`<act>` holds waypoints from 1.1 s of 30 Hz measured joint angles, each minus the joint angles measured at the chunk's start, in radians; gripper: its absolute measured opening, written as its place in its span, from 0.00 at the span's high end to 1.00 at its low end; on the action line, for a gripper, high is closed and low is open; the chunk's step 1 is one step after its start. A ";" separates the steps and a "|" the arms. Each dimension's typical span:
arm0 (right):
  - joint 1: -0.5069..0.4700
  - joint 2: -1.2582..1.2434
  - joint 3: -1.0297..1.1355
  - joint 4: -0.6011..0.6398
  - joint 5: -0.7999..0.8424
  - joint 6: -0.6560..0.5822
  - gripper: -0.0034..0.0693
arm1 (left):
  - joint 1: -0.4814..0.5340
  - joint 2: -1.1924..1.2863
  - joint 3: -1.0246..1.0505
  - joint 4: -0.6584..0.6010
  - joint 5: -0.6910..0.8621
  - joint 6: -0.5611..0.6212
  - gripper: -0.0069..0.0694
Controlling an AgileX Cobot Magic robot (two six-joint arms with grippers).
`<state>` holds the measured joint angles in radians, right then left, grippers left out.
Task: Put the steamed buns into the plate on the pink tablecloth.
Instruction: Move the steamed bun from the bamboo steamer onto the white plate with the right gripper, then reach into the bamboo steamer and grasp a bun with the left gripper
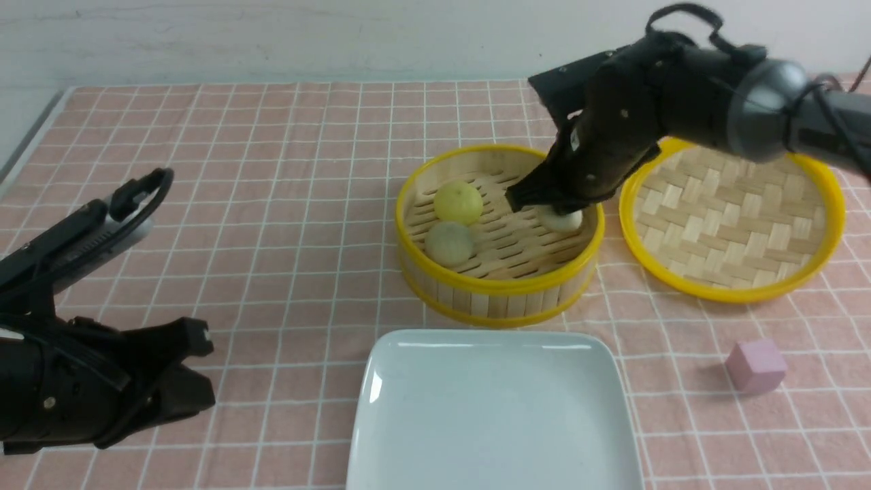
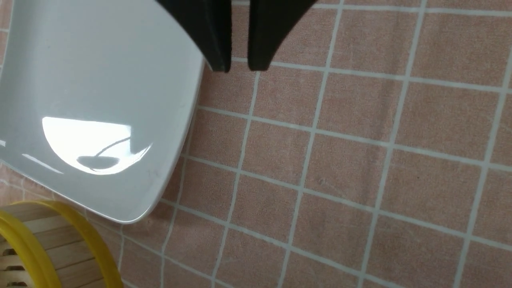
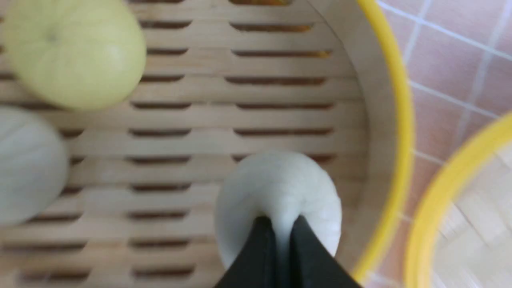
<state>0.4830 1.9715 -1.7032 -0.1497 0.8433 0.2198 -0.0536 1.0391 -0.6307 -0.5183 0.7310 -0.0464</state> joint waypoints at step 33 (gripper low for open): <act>0.248 -0.362 0.441 0.029 0.078 0.099 0.40 | 0.000 0.000 0.000 0.001 -0.004 0.005 0.72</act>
<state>0.7307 1.6099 -1.2617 -0.1202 0.9214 0.3185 -0.0536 1.0391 -0.6307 -0.5174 0.7271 -0.0417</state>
